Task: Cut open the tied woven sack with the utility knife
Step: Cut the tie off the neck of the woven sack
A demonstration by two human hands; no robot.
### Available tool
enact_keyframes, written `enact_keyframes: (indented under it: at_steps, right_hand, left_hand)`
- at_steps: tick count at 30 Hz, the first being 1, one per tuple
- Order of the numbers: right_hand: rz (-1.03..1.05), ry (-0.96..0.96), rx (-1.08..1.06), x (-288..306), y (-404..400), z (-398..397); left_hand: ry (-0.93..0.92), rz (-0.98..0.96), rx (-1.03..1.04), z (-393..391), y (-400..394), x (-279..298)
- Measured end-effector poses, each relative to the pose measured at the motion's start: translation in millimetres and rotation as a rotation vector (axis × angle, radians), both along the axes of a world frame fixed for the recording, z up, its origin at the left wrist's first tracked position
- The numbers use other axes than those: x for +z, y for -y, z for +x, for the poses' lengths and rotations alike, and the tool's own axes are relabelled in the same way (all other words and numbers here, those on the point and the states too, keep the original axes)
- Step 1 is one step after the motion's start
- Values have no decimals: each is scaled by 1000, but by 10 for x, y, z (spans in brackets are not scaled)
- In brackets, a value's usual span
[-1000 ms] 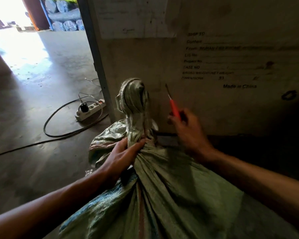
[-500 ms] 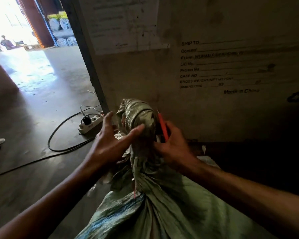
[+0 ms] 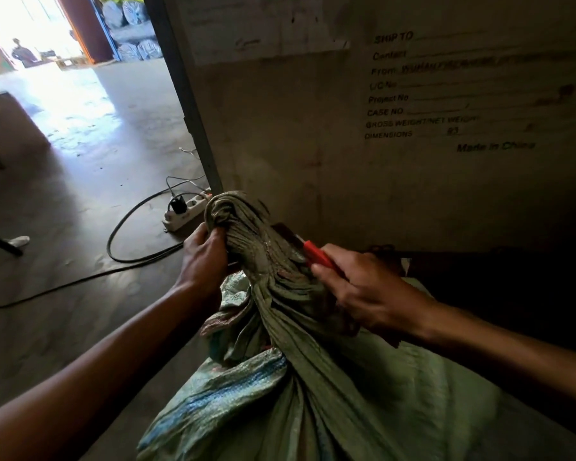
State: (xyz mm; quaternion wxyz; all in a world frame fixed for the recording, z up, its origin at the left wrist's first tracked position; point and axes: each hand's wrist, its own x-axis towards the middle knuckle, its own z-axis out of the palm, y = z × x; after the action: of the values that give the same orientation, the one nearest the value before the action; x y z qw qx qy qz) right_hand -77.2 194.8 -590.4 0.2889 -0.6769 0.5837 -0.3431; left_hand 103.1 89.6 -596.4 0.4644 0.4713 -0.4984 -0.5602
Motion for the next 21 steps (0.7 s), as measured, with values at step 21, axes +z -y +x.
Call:
enact_keyframes:
  at_steps: [21]
  right_hand:
    - [79, -24, -30, 79, -22, 183]
  left_hand:
    - [-28, -167, 1, -50, -52, -8]
